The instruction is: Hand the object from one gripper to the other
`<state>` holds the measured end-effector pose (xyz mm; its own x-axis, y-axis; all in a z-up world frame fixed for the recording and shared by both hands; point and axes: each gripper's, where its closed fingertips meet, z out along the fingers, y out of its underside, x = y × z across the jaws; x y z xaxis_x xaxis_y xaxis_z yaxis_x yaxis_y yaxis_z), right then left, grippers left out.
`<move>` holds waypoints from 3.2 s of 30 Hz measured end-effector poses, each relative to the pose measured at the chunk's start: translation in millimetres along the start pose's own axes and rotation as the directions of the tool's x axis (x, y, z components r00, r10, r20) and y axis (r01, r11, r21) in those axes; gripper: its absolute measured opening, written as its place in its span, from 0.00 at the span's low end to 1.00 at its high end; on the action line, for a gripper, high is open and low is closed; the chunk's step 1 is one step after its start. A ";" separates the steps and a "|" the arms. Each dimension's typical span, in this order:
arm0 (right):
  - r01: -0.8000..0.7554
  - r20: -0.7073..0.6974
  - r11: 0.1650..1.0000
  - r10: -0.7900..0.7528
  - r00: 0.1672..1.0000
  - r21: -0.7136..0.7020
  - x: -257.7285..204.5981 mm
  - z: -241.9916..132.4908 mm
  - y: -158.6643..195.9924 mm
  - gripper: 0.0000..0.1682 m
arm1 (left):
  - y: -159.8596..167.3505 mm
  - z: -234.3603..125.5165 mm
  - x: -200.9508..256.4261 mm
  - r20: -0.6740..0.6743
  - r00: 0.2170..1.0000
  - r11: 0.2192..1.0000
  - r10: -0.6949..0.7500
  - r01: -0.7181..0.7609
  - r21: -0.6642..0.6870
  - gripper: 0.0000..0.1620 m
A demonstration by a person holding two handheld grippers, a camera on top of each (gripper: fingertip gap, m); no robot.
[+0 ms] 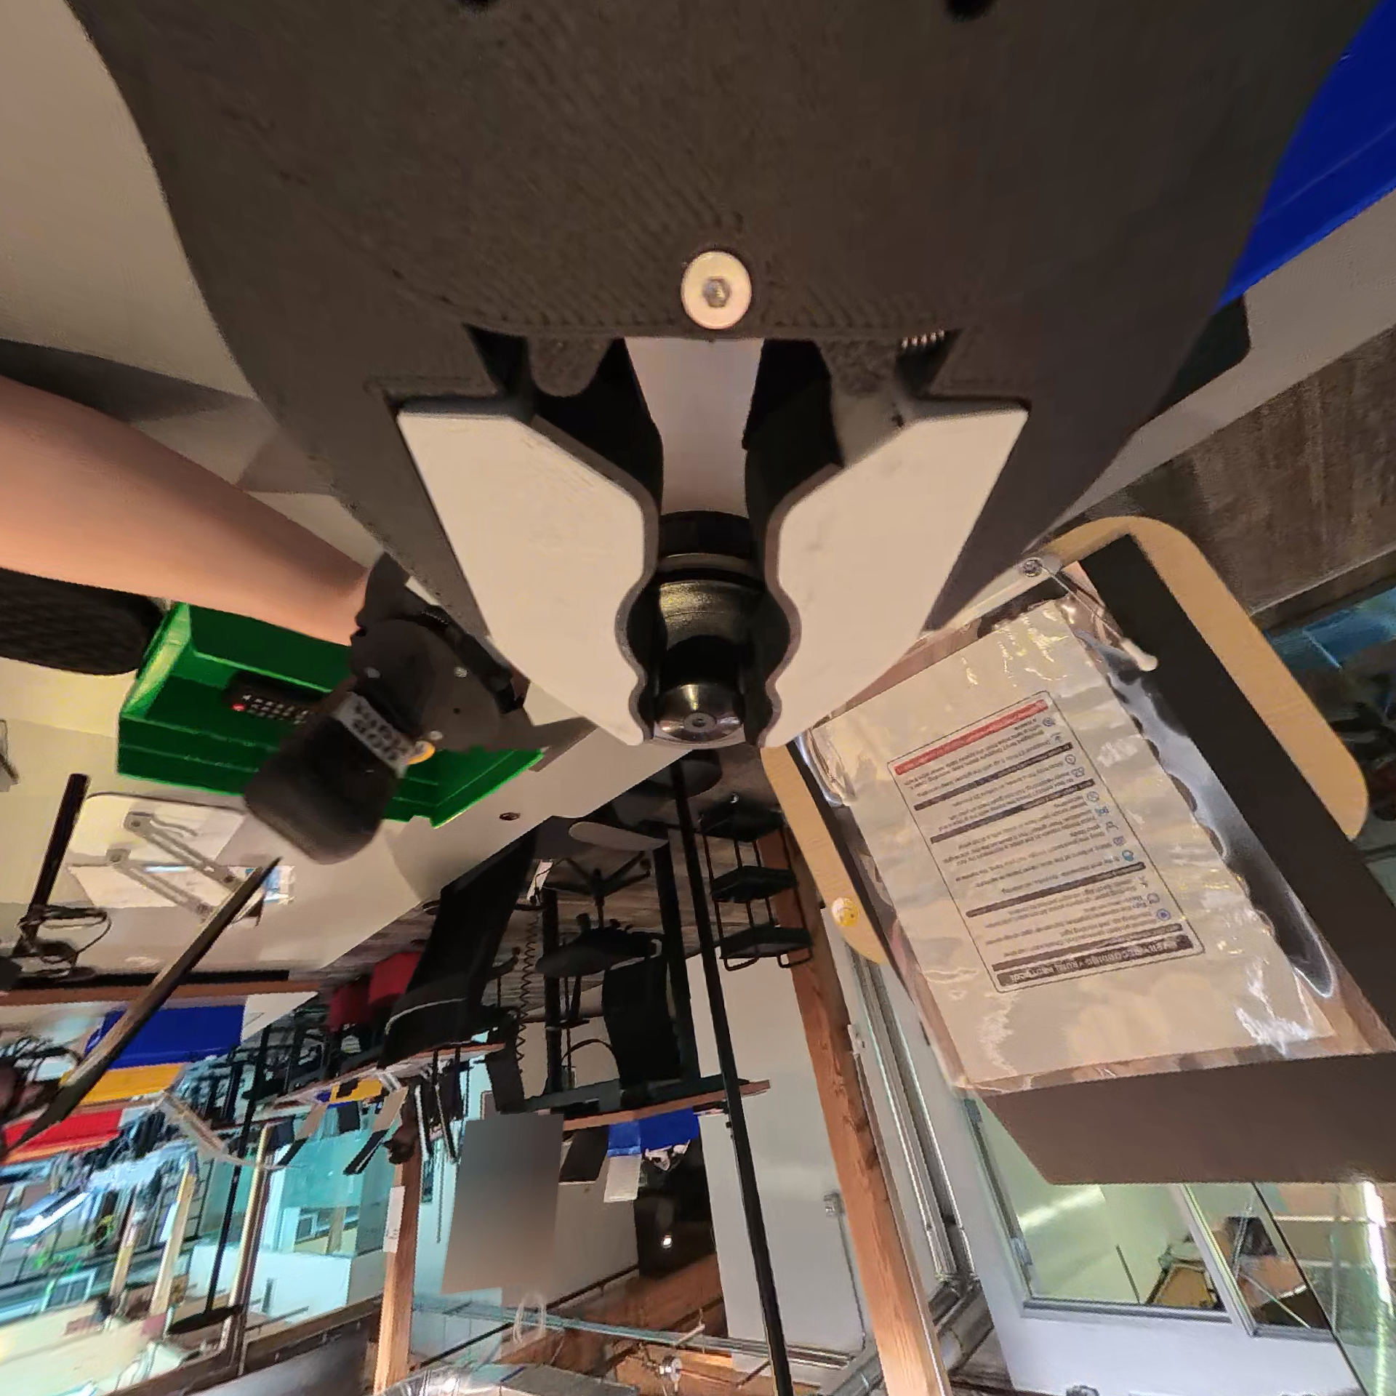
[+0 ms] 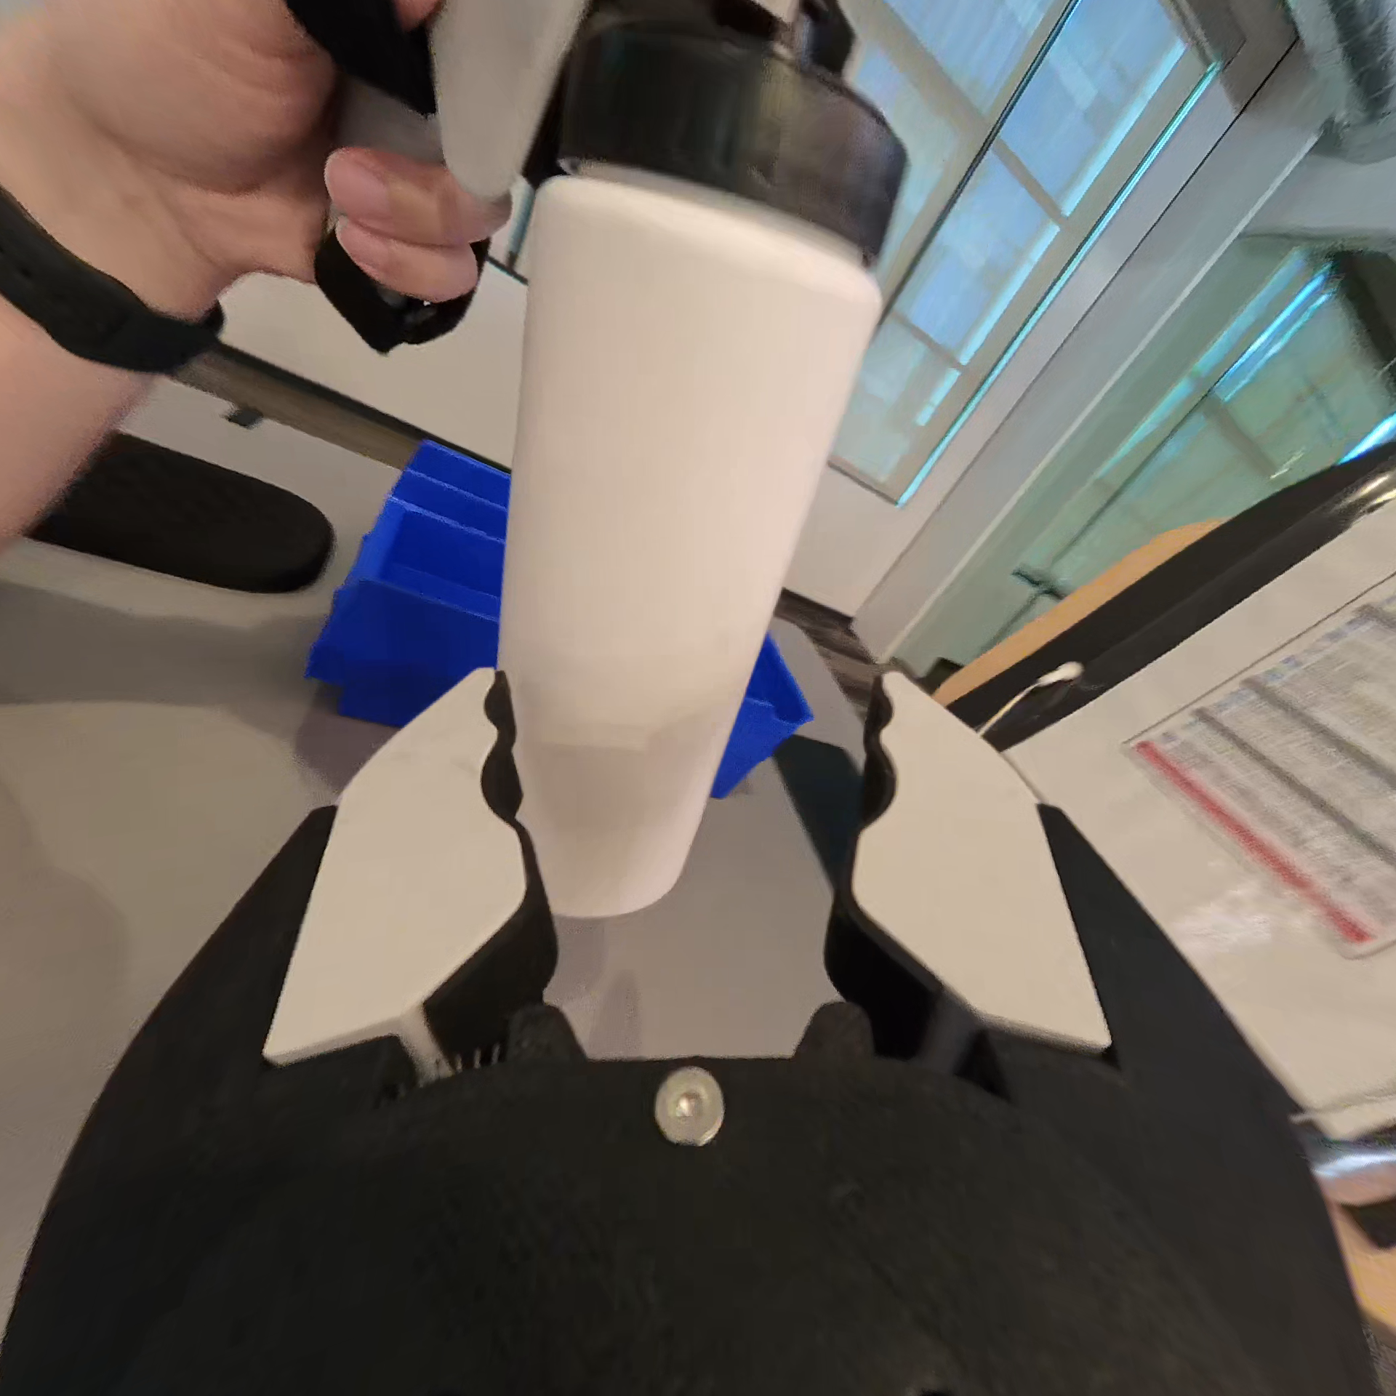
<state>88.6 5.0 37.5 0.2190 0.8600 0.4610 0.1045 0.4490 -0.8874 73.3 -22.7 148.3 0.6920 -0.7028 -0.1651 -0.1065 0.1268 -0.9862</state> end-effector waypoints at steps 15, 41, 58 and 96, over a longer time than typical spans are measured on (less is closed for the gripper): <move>-0.960 0.648 0.210 0.708 0.281 0.186 -1.5 -1.0 13.5 0.64 | -49.5 -51.6 -14.6 -0.138 0.969 0.929 -0.204 0.236 0.284 0.13; -0.995 0.825 0.012 0.561 -0.076 -0.099 -24.5 -0.2 -13.8 0.50 | -53.2 -57.7 -11.7 -0.204 0.960 0.913 -0.191 0.250 0.321 0.14; -0.941 0.871 -0.333 0.442 -0.217 -0.065 -0.7 1.0 -14.1 0.50 | -50.2 -44.3 -6.1 -0.189 0.964 0.919 -0.190 0.242 0.313 0.51; -0.724 0.854 -0.670 0.271 -0.444 -0.164 -31.2 27.7 -4.2 0.49 | -55.8 -66.8 -24.5 -0.170 0.959 0.893 -0.227 0.275 0.356 0.57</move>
<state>54.4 -17.0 27.1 -0.8973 -0.0531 -0.4381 -0.0693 -0.9634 0.2588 14.6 -59.4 206.6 0.5667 -0.8214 0.0636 0.3489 0.1694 -0.9217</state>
